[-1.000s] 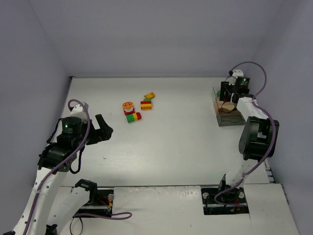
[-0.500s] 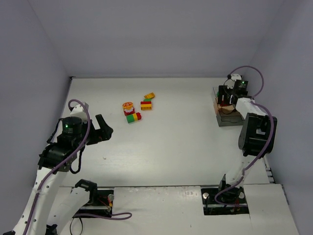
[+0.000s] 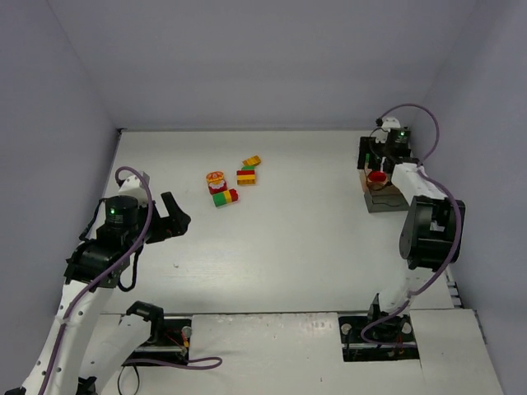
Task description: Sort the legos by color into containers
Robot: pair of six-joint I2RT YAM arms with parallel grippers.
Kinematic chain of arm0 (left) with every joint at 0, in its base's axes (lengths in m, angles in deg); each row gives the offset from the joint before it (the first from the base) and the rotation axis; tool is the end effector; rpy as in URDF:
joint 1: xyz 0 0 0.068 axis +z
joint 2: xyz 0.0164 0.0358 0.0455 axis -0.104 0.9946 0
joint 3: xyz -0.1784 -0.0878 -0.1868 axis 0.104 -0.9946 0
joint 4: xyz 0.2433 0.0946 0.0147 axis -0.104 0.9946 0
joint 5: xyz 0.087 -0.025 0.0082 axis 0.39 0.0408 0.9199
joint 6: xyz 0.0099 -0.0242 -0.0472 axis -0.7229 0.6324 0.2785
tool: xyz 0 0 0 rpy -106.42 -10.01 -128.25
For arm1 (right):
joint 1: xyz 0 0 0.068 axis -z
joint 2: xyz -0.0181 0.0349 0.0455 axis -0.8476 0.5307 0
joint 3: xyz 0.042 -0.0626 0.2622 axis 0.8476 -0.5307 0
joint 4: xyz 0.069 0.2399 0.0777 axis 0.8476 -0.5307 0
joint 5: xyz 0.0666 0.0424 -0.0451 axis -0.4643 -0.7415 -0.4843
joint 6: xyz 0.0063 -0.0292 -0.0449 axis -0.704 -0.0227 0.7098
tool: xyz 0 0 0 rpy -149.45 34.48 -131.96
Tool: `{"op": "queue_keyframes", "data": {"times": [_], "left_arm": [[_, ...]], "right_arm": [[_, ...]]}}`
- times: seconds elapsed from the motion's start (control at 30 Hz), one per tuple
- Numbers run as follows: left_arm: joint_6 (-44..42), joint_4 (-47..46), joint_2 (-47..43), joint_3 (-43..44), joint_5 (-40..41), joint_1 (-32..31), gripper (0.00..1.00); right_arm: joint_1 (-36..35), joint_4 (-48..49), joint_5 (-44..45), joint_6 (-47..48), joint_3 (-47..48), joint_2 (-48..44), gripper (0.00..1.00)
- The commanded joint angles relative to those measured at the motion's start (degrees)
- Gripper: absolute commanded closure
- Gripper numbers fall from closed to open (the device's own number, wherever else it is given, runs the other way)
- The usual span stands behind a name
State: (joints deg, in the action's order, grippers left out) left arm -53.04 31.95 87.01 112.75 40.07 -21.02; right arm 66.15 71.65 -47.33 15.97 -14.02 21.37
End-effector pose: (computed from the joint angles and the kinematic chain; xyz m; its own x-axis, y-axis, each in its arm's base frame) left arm 0.1341 -0.0391 0.3590 -0.5737 -0.3723 -0.7296 0.0407 0.8766 -0.4794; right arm 0.4230 -0.0538 0.2477 -0.4085 -0.0430 -0.9117 -0.0827 0.9965 -0.0100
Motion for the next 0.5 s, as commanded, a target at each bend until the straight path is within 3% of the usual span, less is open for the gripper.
{"op": "queue_keyframes", "data": {"times": [0.0, 0.1, 0.27, 0.47], "left_arm": [[0.0, -2.7, 0.7, 1.0, 0.4, -0.2, 0.08], [-0.1, -2.5, 1.2, 1.4, 0.2, -0.2, 0.07], [-0.5, -2.0, 1.4, 1.8, 0.9, -0.2, 0.08], [-4.8, -5.4, 4.9, 2.5, 0.7, -0.2, 0.08]], "right_arm": [[-7.5, 2.9, 0.1, -3.1, 1.6, -6.5, 0.29], [-14.1, 2.9, 0.6, -5.8, 3.4, -5.5, 0.35], [-23.7, 3.4, 2.5, -11.6, 9.7, 0.8, 0.34], [-27.1, 5.9, 2.3, -21.5, 10.3, 4.9, 0.34]]}}
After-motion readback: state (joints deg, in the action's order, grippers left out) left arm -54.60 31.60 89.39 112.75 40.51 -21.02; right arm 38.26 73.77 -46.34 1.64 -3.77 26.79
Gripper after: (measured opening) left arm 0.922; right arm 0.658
